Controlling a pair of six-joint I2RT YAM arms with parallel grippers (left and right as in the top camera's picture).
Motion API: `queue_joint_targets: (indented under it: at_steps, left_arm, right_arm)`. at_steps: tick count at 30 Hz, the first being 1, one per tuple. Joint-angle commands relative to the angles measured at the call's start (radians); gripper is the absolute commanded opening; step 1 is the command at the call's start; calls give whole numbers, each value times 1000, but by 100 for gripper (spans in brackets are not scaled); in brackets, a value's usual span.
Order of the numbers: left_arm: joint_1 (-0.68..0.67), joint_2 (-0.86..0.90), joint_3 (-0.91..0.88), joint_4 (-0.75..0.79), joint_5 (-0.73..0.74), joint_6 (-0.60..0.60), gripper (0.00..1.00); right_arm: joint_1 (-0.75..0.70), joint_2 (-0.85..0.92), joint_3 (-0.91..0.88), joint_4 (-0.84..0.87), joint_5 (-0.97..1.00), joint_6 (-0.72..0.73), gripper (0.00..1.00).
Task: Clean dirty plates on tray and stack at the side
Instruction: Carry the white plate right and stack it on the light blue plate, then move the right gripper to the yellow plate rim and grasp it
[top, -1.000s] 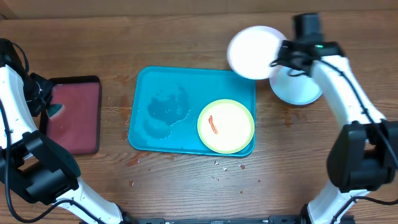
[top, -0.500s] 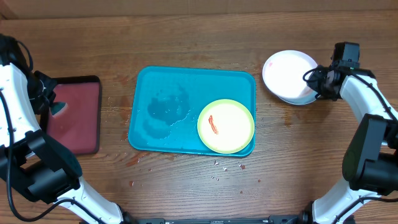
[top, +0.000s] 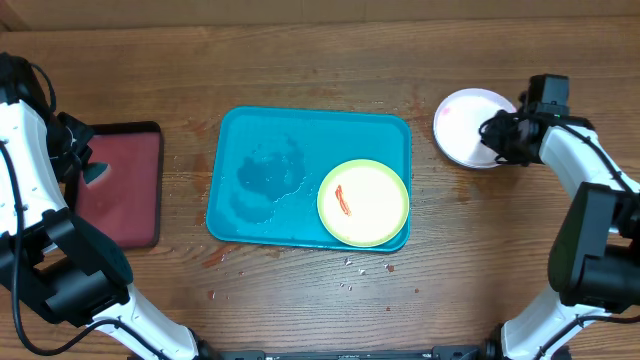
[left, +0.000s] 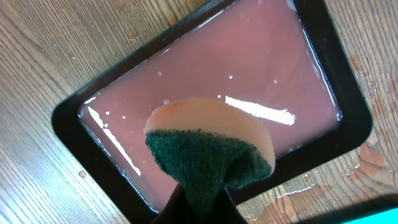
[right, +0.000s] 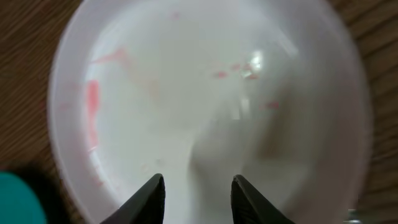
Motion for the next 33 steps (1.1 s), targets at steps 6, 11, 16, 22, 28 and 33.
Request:
queue_joint_targets:
  at_steps: [6,11,16,22,28,33]
  left_arm:
    - [-9,4,-3,3,2,-1,4]
    - [-13,4,-3,2,2,2,4]
    - [-14,4,-3,2,2,3,4]
    - [-14,4,-3,4,2,3,4]
    - [-14,4,-3,4,2,3,4]
    - [-14,4,-3,9,2,3,4]
  right_arm:
    - [189,-26,-4,25,-304,-239,44]
    - [345,-25,-17,10,-241,-468,68]
    - [460,-24,-36,2,29,-499,72]
    - [497,-18,-39,-73,63,-489,67]
    - [497,0,-39,-146,58,-462,61]
    - [498,3,-39,-187,-10,-407,53]
